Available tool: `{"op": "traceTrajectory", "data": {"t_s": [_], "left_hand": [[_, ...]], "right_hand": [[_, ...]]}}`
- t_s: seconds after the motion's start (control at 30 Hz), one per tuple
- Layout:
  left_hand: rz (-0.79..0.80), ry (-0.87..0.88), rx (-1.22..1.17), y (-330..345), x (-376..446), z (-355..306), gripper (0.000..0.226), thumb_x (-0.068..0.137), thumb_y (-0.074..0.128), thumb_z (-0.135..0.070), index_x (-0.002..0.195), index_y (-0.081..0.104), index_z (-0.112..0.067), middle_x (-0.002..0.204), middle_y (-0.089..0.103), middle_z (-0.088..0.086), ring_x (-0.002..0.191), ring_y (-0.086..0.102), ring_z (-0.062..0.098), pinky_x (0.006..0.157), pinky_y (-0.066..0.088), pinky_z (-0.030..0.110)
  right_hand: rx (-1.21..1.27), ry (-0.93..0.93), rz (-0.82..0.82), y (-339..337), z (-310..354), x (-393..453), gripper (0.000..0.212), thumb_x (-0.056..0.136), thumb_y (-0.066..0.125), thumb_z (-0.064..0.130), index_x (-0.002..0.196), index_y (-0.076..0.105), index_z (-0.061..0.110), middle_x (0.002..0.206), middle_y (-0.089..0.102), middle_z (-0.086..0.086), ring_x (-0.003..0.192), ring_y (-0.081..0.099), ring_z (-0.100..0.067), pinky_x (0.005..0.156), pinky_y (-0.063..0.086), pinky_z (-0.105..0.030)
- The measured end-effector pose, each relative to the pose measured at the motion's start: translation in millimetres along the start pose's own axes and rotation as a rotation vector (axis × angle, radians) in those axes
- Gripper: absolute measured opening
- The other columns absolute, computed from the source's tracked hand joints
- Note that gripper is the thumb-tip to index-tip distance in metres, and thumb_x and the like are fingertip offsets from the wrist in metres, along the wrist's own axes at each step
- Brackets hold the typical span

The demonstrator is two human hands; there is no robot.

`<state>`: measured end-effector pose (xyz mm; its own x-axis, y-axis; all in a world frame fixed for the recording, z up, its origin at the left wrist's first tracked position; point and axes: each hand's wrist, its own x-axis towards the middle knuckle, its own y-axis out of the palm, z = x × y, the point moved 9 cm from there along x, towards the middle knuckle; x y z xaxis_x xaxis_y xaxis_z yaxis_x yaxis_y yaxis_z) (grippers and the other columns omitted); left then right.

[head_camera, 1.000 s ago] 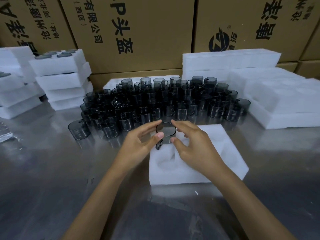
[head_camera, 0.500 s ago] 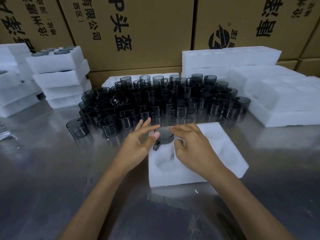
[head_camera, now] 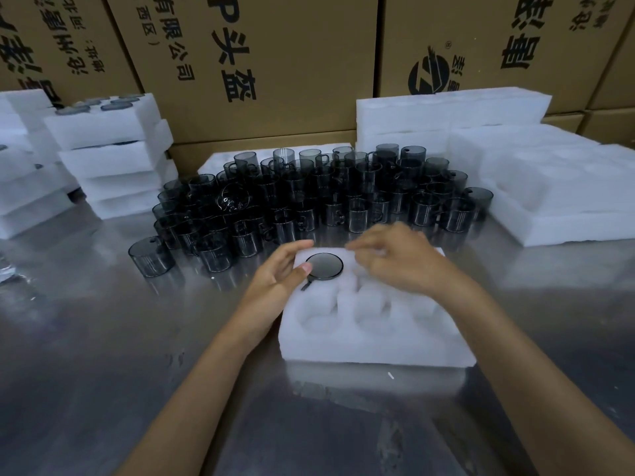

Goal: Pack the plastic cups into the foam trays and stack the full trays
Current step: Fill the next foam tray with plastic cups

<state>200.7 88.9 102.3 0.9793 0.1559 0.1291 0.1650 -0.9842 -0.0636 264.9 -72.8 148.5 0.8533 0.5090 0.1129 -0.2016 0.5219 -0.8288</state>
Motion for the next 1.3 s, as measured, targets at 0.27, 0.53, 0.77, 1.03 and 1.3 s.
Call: {"op": "traceTrajectory", "data": {"t_s": [0.27,0.53,0.77,1.03,1.3], "left_hand": [[-0.083,0.042,0.116,-4,2,-2,0.026,0.094,0.063,-0.009,0.117,0.068,-0.022,0.120,0.069,-0.008,0.115,0.062,0.006,0.105,0.047,0.030],[-0.074,0.081,0.180,-5,4,-5,0.025,0.094,0.064,-0.012,0.117,0.068,-0.020,0.121,0.068,-0.011,0.111,0.062,-0.002,0.094,0.046,0.012],[-0.097,0.099,0.280,-9,2,-10,0.025,0.092,0.067,-0.017,0.115,0.067,-0.027,0.122,0.065,-0.014,0.115,0.059,0.000,0.107,0.045,0.031],[-0.206,0.505,0.622,32,-6,-87,0.048,0.090,0.067,-0.025,0.133,0.049,-0.037,0.131,0.049,-0.023,0.127,0.044,-0.003,0.101,0.035,0.017],[-0.187,0.514,0.625,65,-4,-90,0.052,0.085,0.074,-0.025,0.133,0.054,-0.027,0.126,0.056,-0.015,0.124,0.045,0.003,0.104,0.038,0.026]], "right_hand": [[0.044,0.282,0.062,-1,-72,82,0.062,0.094,0.050,0.012,0.152,0.036,0.029,0.118,0.062,-0.002,0.091,0.061,-0.021,0.086,0.050,-0.032],[-0.051,0.269,-0.182,-14,-75,88,0.021,0.088,0.056,0.003,0.089,0.063,0.022,0.117,0.041,-0.009,0.112,0.049,-0.032,0.098,0.048,-0.041],[0.191,0.090,-0.256,-29,-49,62,0.018,0.088,0.066,0.002,0.084,0.058,0.017,0.101,0.059,-0.003,0.088,0.062,-0.026,0.085,0.054,-0.041],[0.286,-0.273,-0.610,-53,19,-35,0.012,0.083,0.075,0.018,0.089,0.066,0.023,0.118,0.051,0.014,0.099,0.054,0.000,0.080,0.044,-0.015],[0.463,-0.220,-0.654,-59,3,-68,0.057,0.079,0.081,0.020,0.125,0.050,0.031,0.112,0.051,0.008,0.099,0.057,-0.014,0.086,0.051,-0.025]]}}
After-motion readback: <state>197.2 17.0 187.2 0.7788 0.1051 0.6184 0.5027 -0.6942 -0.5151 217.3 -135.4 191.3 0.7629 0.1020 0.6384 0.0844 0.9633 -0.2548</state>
